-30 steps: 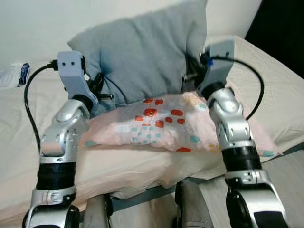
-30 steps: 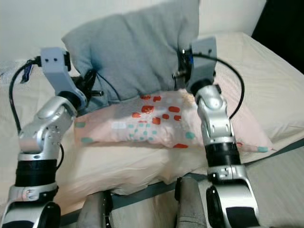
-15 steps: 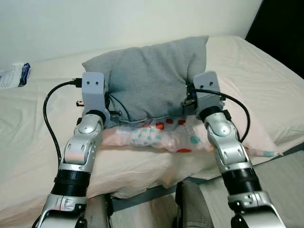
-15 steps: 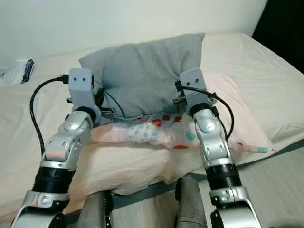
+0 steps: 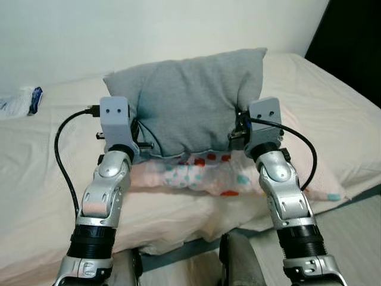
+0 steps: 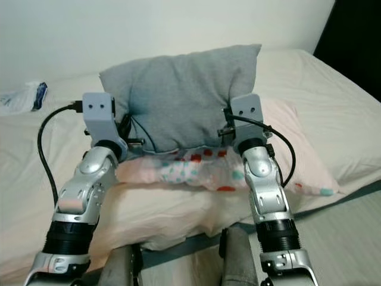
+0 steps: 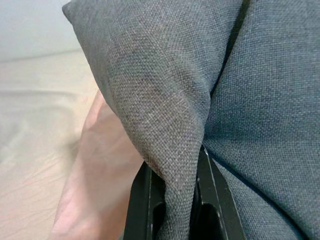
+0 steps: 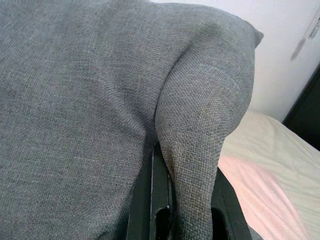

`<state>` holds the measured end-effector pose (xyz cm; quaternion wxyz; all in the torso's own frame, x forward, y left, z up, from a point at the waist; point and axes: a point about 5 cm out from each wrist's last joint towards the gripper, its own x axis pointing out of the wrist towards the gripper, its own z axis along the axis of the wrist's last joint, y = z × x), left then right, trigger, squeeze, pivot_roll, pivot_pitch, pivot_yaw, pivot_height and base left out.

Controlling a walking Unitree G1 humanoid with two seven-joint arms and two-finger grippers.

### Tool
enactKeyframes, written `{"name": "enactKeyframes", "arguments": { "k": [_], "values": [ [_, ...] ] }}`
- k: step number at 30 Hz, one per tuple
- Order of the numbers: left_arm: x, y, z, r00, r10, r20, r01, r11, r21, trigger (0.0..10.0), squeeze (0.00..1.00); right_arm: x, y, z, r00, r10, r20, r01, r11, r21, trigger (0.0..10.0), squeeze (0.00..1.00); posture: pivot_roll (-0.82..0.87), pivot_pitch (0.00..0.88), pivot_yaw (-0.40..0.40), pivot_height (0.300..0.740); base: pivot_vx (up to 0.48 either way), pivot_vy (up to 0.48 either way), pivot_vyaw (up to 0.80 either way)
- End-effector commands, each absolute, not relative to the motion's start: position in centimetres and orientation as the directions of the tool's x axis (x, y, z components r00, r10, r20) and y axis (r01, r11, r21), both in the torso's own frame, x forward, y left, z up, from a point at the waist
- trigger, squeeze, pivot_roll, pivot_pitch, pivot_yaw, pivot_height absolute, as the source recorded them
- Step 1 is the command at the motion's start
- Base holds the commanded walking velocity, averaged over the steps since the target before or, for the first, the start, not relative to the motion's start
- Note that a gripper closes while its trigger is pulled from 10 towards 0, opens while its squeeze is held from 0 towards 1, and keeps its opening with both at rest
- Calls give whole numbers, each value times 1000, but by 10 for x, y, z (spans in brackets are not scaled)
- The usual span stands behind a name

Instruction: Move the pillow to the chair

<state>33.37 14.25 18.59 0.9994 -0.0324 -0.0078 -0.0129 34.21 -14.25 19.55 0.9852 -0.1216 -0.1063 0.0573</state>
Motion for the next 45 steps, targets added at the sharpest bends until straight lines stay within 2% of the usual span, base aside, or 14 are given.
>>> {"name": "enactKeyframes", "arguments": {
  "k": [1,14,29,38,45],
  "values": [
    [332,141,200,995,-36,97,40,999,-37,10000,0,339,-133,197,963,179,203,-125,959,-253,10000,0,5,84,-4,647,0,0,0],
    [333,143,201,995,-22,99,29,997,-69,10000,0,337,-136,194,969,167,185,-117,960,-252,10000,0,-2,86,1,682,0,0,0],
    [336,150,200,996,-30,84,31,999,-12,10000,0,338,-137,189,976,155,151,-117,965,-236,10000,0,-7,102,-4,737,0,0,0],
    [336,147,199,998,-44,54,48,995,-91,10000,0,337,-135,186,977,164,137,-127,961,-244,10000,0,-6,104,-7,740,0,0,0],
    [333,149,198,993,-17,114,20,999,-26,10000,0,337,-132,183,980,154,130,-129,975,-178,10000,0,0,108,-4,740,0,0,0]
  ]
}}
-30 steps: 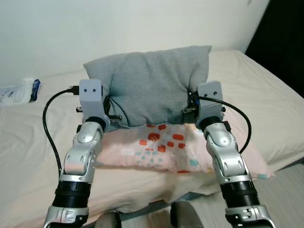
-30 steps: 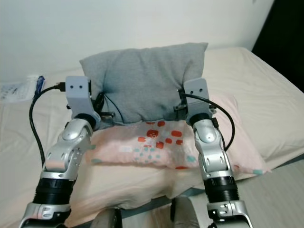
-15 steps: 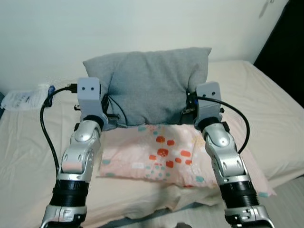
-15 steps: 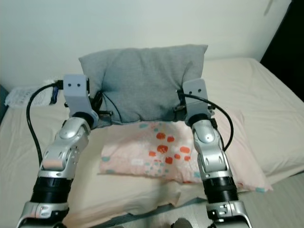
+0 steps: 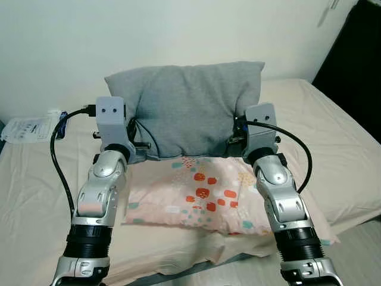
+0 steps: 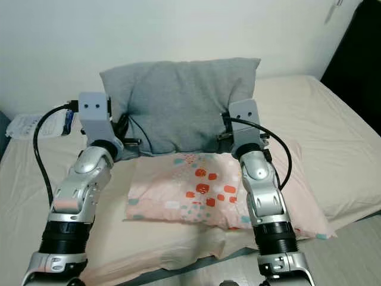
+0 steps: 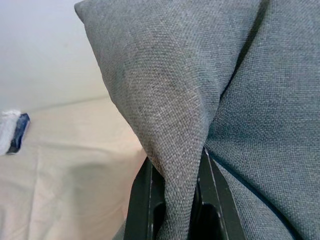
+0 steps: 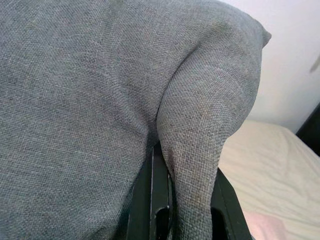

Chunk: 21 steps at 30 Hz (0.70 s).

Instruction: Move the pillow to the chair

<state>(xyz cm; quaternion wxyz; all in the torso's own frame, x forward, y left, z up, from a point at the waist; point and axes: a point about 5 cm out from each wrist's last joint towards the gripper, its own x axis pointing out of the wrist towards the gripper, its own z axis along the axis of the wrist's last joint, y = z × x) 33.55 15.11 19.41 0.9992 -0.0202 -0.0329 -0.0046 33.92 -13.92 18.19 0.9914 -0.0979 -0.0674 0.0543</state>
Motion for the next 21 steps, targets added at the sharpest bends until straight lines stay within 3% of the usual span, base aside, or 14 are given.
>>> {"name": "enactKeyframes", "arguments": {
  "k": [1,21],
  "values": [
    [333,148,197,993,-24,115,27,999,-25,10000,0,337,-131,183,979,159,126,-136,975,-175,10000,0,0,108,-4,740,0,0,0],
    [330,143,190,996,-25,91,30,998,-51,10000,0,333,-125,173,982,166,94,-145,968,-204,10000,0,10,106,8,740,0,0,0]
  ]
}}
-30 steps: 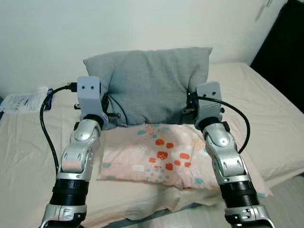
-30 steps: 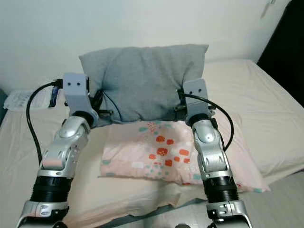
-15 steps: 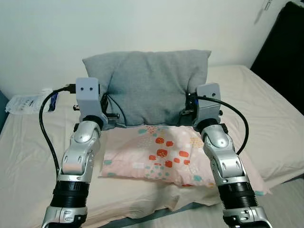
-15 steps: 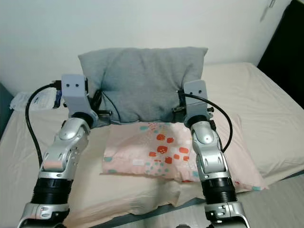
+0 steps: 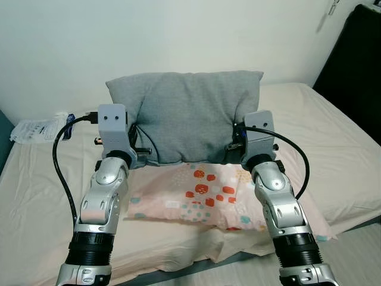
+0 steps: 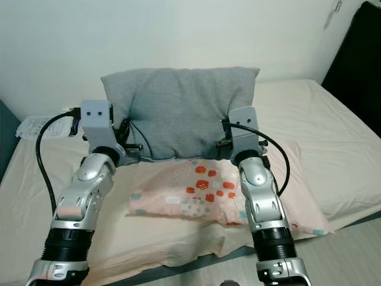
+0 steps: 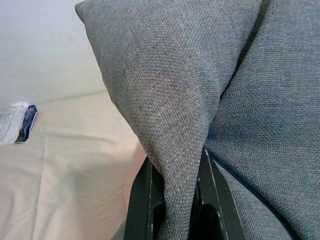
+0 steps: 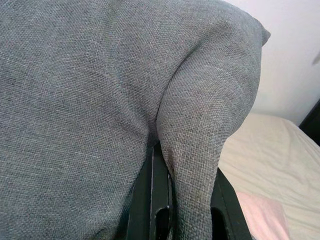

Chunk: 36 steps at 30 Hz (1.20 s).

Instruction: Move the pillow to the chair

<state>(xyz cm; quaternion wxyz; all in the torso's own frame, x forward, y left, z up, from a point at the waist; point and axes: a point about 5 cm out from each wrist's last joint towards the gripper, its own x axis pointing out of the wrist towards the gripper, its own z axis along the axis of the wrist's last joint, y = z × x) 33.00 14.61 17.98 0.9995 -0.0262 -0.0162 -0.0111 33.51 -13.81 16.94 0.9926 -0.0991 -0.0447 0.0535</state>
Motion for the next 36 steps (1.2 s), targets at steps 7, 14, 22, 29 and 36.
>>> {"name": "enactKeyframes", "arguments": {
  "k": [7,14,22,29,36],
  "values": [
    [330,140,189,995,-33,91,37,998,-48,10000,0,334,-126,171,983,164,79,-149,974,-169,10000,0,10,95,10,740,0,0,-420],
    [331,138,190,996,-32,87,38,997,-68,10000,0,333,-125,171,984,162,74,-148,975,-165,10000,0,13,92,10,740,0,0,-800],
    [330,138,185,997,-31,69,37,996,-79,10000,0,333,-124,171,984,164,76,-150,976,-160,10000,0,9,90,6,740,0,0,-800],
    [329,138,179,998,-31,51,34,997,-74,10000,0,334,-127,173,985,155,78,-141,977,-157,10000,0,9,98,4,740,0,0,-800],
    [329,141,179,999,-15,48,18,997,-69,10000,0,334,-123,171,984,168,63,-157,975,-156,10000,0,14,105,-6,740,0,0,-800]
  ]
}}
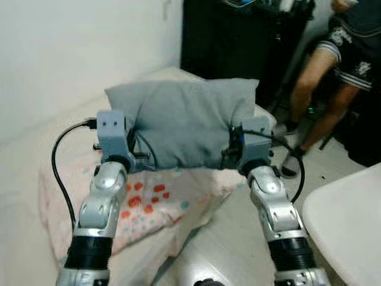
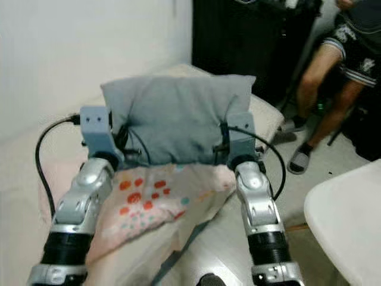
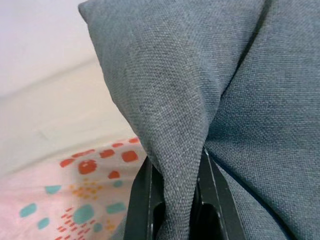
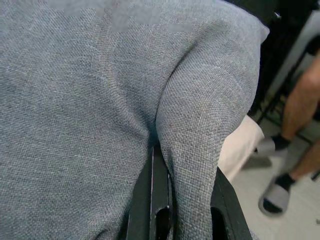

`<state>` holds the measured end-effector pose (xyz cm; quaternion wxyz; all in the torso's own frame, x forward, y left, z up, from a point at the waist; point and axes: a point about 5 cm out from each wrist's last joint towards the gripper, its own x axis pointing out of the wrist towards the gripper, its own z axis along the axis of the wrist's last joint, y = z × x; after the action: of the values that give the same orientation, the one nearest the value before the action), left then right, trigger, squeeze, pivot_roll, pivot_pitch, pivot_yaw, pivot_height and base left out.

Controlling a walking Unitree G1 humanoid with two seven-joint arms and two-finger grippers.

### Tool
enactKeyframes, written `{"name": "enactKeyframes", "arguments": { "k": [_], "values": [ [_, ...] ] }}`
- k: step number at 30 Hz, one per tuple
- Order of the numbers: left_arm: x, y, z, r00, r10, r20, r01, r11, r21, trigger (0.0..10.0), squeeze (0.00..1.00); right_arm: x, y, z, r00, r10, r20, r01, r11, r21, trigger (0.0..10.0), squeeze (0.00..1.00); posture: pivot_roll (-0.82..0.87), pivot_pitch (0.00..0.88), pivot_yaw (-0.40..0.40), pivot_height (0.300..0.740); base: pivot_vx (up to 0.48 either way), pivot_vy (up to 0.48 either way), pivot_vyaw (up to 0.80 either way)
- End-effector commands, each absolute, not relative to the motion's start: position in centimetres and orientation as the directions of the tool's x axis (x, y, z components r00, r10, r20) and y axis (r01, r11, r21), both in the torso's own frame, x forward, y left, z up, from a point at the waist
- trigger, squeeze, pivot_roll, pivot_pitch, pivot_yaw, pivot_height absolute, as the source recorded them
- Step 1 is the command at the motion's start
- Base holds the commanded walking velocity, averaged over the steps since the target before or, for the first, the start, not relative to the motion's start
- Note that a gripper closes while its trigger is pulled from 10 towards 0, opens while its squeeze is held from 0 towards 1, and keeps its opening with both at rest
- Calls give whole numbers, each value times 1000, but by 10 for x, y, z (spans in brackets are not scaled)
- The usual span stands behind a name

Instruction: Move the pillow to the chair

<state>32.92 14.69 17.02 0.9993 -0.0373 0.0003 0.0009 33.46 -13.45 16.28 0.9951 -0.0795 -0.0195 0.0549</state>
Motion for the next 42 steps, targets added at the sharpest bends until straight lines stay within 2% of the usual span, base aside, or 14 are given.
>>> {"name": "enactKeyframes", "arguments": {
  "k": [1,32,42],
  "values": [
    [329,142,178,999,-9,45,12,998,-67,10000,0,334,-122,172,983,172,66,-159,974,-159,10000,0,14,106,-7,740,0,0,-800],
    [331,139,177,999,-19,35,21,998,-54,10000,0,337,-123,172,983,174,59,-162,973,-166,10000,0,18,109,3,740,0,0,-800],
    [330,139,176,999,-22,33,23,998,-54,10000,0,339,-133,171,988,146,55,-135,976,-169,10000,0,20,112,2,740,0,0,-800]
  ]
}}
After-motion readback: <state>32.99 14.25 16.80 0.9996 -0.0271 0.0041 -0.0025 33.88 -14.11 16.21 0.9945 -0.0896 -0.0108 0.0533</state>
